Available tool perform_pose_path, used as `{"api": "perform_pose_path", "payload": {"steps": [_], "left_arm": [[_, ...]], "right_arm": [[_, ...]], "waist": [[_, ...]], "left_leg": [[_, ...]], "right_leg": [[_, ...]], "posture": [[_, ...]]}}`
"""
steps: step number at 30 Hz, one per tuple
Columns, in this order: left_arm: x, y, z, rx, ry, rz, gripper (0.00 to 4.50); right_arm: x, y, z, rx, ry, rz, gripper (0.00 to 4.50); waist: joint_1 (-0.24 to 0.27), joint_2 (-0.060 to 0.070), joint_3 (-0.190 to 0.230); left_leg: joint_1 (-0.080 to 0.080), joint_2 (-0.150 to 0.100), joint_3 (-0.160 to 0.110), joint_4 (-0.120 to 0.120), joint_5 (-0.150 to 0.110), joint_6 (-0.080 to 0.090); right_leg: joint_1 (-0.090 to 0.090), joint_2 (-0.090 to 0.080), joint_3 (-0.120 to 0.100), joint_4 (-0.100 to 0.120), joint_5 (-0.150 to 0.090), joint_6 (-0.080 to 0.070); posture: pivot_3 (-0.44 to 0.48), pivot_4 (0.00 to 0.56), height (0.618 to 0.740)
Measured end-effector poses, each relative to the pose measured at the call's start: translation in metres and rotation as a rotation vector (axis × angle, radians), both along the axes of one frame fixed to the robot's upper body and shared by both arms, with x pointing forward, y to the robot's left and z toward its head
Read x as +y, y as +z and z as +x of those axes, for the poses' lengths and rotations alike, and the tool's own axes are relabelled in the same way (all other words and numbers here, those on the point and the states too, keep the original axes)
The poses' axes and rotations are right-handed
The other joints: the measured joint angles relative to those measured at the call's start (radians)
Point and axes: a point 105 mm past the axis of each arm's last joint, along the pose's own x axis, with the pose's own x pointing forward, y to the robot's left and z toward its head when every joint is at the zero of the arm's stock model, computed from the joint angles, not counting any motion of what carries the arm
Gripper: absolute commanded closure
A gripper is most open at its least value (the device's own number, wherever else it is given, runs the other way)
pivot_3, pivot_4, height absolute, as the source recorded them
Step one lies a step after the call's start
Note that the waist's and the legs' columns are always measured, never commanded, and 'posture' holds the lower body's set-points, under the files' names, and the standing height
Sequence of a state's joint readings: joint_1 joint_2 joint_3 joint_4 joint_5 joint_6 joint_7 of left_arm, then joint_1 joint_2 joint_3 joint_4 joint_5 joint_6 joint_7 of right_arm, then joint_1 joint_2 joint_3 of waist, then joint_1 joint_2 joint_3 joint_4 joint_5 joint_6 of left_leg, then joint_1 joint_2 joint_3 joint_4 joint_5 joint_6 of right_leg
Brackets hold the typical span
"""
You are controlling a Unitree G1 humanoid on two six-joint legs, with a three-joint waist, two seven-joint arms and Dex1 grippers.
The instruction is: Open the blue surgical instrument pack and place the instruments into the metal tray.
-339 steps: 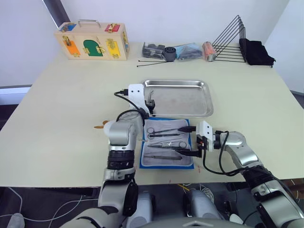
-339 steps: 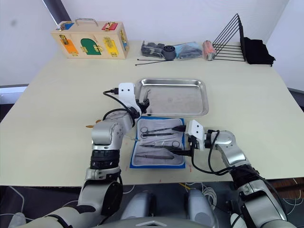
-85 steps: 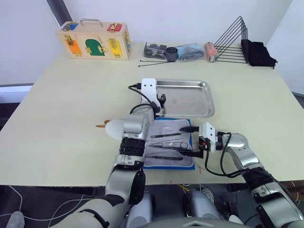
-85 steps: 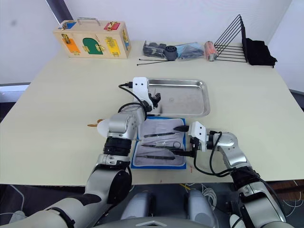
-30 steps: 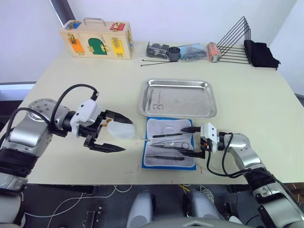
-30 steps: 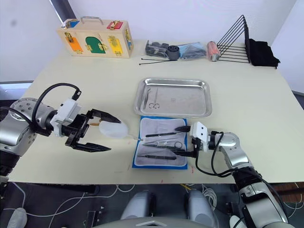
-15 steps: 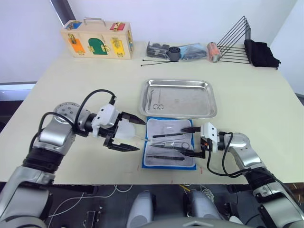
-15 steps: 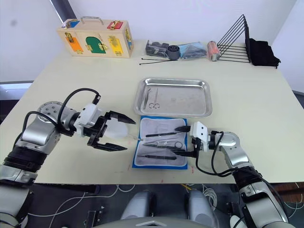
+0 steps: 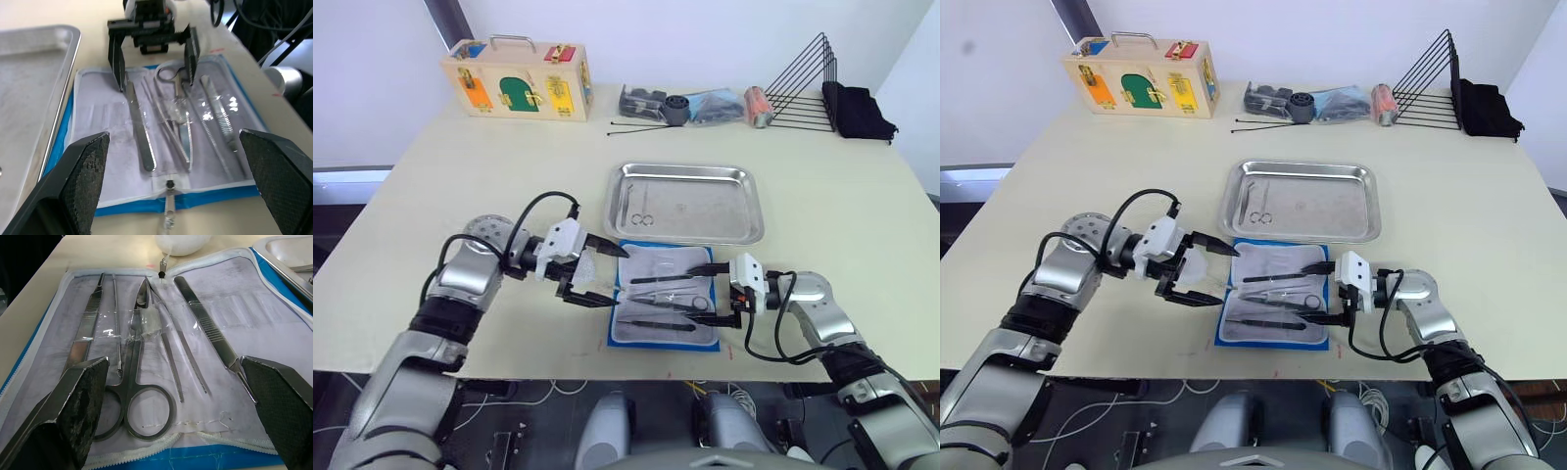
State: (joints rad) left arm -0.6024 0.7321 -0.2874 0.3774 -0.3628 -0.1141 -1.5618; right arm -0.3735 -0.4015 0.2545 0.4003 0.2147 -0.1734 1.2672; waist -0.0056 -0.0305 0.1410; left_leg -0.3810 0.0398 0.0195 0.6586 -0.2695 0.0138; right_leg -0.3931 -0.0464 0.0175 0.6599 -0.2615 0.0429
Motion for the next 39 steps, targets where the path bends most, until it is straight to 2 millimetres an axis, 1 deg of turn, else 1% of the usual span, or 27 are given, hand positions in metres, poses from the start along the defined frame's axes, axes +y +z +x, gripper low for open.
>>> {"api": "perform_pose_path", "payload": {"steps": [2,4,5,11,17,22,27,30,33,34,35,36,37,38,39], "left_arm": [[-0.005,-0.005,0.003,0.004,0.001,0.004,0.55],[-0.008,-0.009,0.006,0.005,0.006,0.011,1.29],[-0.009,-0.012,0.008,0.0,0.009,0.022,1.78],[-0.011,-0.023,0.01,-0.001,0.013,0.054,1.78],[-0.015,-0.022,0.018,-0.015,0.021,0.054,1.78],[-0.017,-0.03,0.023,-0.004,0.053,0.057,1.78],[-0.023,-0.03,0.03,-0.028,0.066,0.056,1.78],[-0.025,-0.034,0.032,-0.029,0.077,0.06,1.78],[-0.026,-0.034,0.033,-0.036,0.074,0.069,2.58],[-0.026,-0.034,0.032,-0.038,0.067,0.072,2.96],[-0.026,-0.035,0.031,-0.037,0.06,0.074,3.42],[-0.025,-0.035,0.031,-0.036,0.057,0.076,3.98],[-0.025,-0.035,0.03,-0.033,0.053,0.078,4.37],[-0.025,-0.035,0.03,-0.033,0.053,0.077,4.49],[-0.025,-0.035,0.03,-0.032,0.054,0.077,4.49]], "right_arm": [[0.0,0.0,0.0,-0.001,0.005,-0.001,0.0],[0.0,0.0,0.0,-0.001,0.008,-0.002,0.0],[0.0,0.0,0.0,-0.001,0.009,-0.002,0.0],[0.0,0.0,0.0,-0.001,0.008,-0.002,0.0],[0.0,0.0,0.0,-0.001,0.007,-0.002,0.0],[0.0,0.0,0.0,-0.001,0.006,-0.002,0.0],[0.0,0.0,0.0,-0.001,0.005,-0.001,0.0],[0.0,0.0,0.0,-0.002,0.003,-0.001,0.0],[0.0,0.0,0.001,-0.003,-0.001,-0.001,0.0],[0.0,0.0,0.001,-0.003,-0.002,0.0,0.0],[0.0,0.0,0.001,-0.003,-0.003,0.0,0.0],[0.0,0.0,0.001,-0.003,-0.005,0.0,0.0],[0.0,0.0,0.001,-0.003,-0.007,0.0,0.0],[0.0,0.0,0.001,-0.003,-0.007,0.0,0.0],[0.0,0.0,0.001,-0.003,-0.008,0.0,0.0]], "waist": [[-0.001,0.0,0.0],[0.0,0.0,0.0],[0.0,0.0,0.0],[0.0,0.0,0.0],[0.0,0.0,0.0],[0.0,0.0,0.0],[-0.001,0.0,0.0],[-0.001,0.0,0.0],[-0.001,0.0,0.0],[-0.001,0.0,0.0],[-0.001,0.0,0.0],[-0.001,0.0,0.0],[-0.001,0.0,-0.001],[-0.001,0.0,-0.001],[-0.001,0.0,-0.001]], "left_leg": [[0.0,0.0,0.0,0.0,0.0,0.0],[0.0,0.0,0.0,0.0,0.0,0.0],[0.0,0.0,0.0,0.0,0.0,0.0],[0.0,0.0,0.0,0.0,0.0,0.0],[0.0,0.0,0.0,0.001,0.0,0.0],[0.0,0.0,0.0,0.001,0.0,0.0],[0.0,0.0,-0.001,0.001,0.0,0.0],[0.0,0.0,-0.001,0.001,0.0,0.0],[0.0,0.0,-0.001,0.001,0.0,0.0],[0.0,0.0,-0.001,0.001,0.0,0.0],[0.0,0.0,-0.001,0.001,0.0,0.0],[0.0,0.0,-0.001,0.001,0.0,0.0],[0.0,0.0,-0.001,0.001,0.0,0.0],[0.0,0.0,-0.001,0.001,0.0,0.0],[0.001,0.0,-0.001,0.001,0.0,0.0]], "right_leg": [[0.0,0.0,0.0,0.0,0.0,0.0],[0.0,0.0,0.0,0.0,0.0,0.0],[0.0,0.0,0.0,0.0,0.0,0.0],[0.0,0.0,0.0,0.0,0.0,0.0],[0.0,0.0,0.0,0.0,0.0,0.0],[0.0,0.0,0.0,0.0,0.0,0.0],[0.001,0.0,0.0,0.0,0.0,0.0],[0.001,0.0,0.0,0.0,0.0,0.0],[0.001,0.0,0.0,0.001,0.0,0.0],[0.001,0.0,0.0,0.001,0.0,0.0],[0.001,0.0,0.0,0.001,0.0,0.0],[0.001,0.0,0.0,0.001,0.0,0.0],[0.001,0.0,0.0,0.001,0.0,0.0],[0.001,0.0,0.0,0.001,0.0,0.0],[0.001,0.0,0.0,0.001,0.0,0.0]], "posture": [[0.0,0.15,0.74],[0.0,0.15,0.74],[0.0,0.15,0.74],[0.0,0.15,0.74],[0.0,0.15,0.74],[0.0,0.15,0.74],[0.0,0.15,0.74],[0.0,0.15,0.74],[0.0,0.15,0.74],[0.0,0.15,0.74],[0.0,0.15,0.74],[0.0,0.15,0.74],[0.0,0.15,0.74],[0.0,0.15,0.74],[0.0,0.15,0.74]]}}
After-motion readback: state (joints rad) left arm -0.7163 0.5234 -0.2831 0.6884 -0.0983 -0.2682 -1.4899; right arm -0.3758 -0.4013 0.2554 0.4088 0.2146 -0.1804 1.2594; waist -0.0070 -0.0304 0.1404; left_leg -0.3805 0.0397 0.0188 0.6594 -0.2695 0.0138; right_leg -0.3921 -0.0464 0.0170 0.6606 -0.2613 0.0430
